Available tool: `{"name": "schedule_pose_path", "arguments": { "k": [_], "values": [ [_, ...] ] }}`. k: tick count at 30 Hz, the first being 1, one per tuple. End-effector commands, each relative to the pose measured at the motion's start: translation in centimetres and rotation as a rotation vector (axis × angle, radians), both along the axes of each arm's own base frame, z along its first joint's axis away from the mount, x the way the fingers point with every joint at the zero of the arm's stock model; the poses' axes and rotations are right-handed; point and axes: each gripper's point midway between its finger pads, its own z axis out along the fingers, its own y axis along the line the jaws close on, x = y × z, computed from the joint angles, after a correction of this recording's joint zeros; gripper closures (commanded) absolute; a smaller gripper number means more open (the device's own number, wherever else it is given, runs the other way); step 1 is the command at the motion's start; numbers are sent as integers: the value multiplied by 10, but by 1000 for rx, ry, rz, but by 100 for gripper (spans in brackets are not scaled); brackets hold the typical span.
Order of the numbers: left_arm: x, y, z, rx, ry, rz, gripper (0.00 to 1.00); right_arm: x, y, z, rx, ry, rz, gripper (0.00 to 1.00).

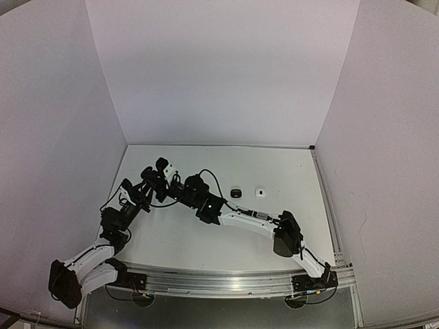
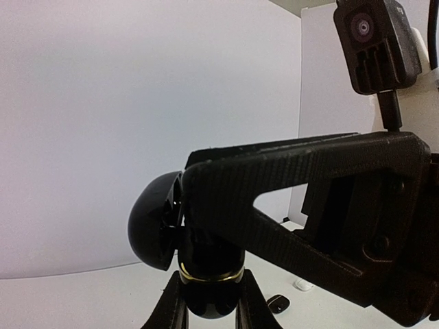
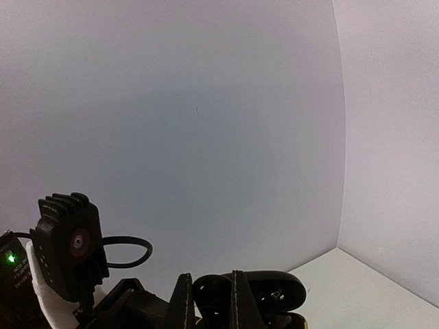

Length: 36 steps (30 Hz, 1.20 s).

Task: Insert the wireless bluetooth earbuds into the charging case
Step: Insert the left earbud into the left side groove of the charging case.

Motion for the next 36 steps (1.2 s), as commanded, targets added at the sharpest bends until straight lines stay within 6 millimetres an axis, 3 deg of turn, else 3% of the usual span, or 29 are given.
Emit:
{"name": "schedule_pose_path", "arguments": {
  "k": [1, 11, 19, 23, 31, 36],
  "values": [
    [-13, 3, 42, -65, -119, -17, 100, 6, 5, -14, 18, 41, 7, 100],
    [-12, 4, 43, -59, -123, -7, 100, 4, 10, -25, 41, 97, 33, 100],
    [-13, 5, 46, -67, -131, -3, 100, 8, 1, -37, -12, 71, -21, 100],
    [-13, 4, 46, -65, -131, -8, 100, 14, -5, -34, -13, 50, -49, 100],
    [-12, 2, 45, -60, -119, -19, 100, 22, -11, 0, 59, 24, -33, 100],
    [-12, 2, 46, -59, -125, -20, 100, 24, -10, -11, 41, 39, -36, 100]
  ]
}}
